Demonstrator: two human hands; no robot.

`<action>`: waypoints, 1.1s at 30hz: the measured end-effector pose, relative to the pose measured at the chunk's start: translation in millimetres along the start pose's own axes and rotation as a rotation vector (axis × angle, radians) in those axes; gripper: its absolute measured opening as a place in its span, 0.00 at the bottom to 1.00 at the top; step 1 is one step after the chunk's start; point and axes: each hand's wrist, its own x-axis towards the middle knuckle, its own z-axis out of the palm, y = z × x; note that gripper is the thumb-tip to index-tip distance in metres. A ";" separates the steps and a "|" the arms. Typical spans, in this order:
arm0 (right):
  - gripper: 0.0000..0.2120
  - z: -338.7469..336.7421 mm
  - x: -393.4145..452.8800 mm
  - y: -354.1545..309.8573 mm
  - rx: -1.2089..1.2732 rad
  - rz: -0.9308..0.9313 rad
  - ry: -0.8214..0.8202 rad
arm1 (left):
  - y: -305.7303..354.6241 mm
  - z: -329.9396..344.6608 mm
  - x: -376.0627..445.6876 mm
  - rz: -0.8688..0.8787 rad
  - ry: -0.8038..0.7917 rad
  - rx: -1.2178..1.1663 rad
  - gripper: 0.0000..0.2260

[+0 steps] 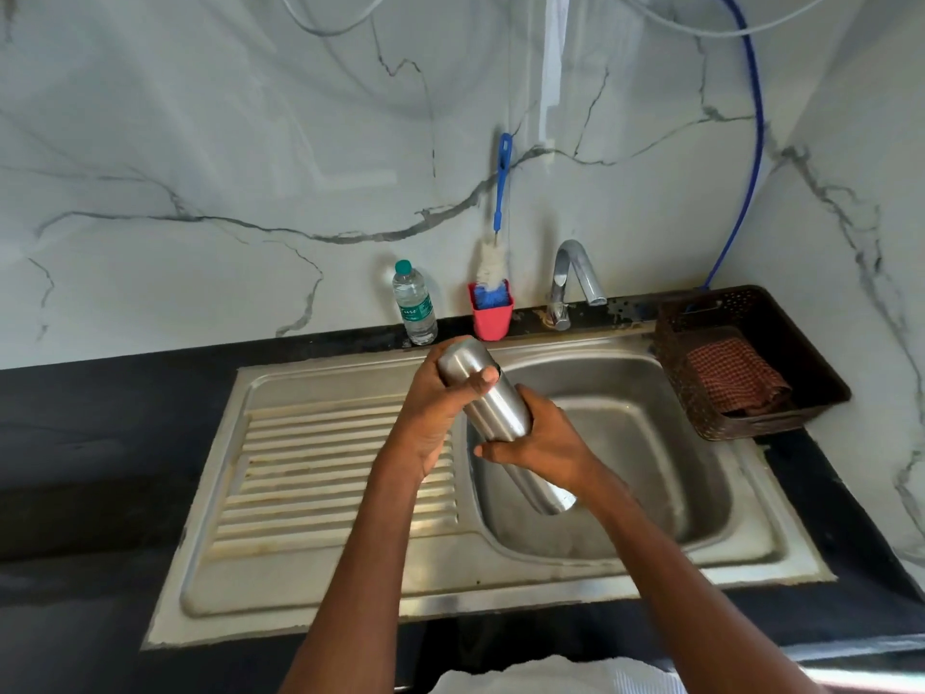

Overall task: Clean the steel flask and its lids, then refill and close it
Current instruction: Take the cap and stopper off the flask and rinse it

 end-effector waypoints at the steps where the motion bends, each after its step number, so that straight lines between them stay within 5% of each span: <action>1: 0.31 4.1 -0.6 -0.7 0.009 0.005 0.012 | 1.2 -3.5 -0.9 -0.022 -0.043 -0.030 0.36; 3: 0.34 10.1 -2.3 -2.4 0.037 0.022 0.034 | 5.9 -12.3 -2.8 -0.065 -0.137 -0.150 0.40; 5: 0.35 16.0 -3.1 -2.5 0.057 0.031 0.048 | 7.0 -20.9 -4.6 -0.029 -0.175 -0.179 0.31; 11: 0.33 29.7 -3.0 -11.1 0.019 0.019 0.058 | 14.8 -13.6 -3.1 0.087 0.057 0.066 0.34; 16: 0.35 33.7 -7.9 -10.5 0.049 0.036 0.083 | 15.8 -31.9 -6.8 0.019 -0.200 -0.097 0.23; 23: 0.32 39.1 -9.4 -12.4 -0.021 0.035 0.073 | 21.3 -37.0 -9.1 0.016 0.217 -0.236 0.19; 30: 0.33 56.5 -5.4 -16.3 0.008 0.049 0.069 | -11.8 -102.0 -25.9 -0.136 0.231 -0.498 0.25; 33: 0.33 69.6 -3.9 -18.0 0.000 0.043 0.040 | -46.8 -131.0 -40.4 -0.137 0.328 -0.317 0.23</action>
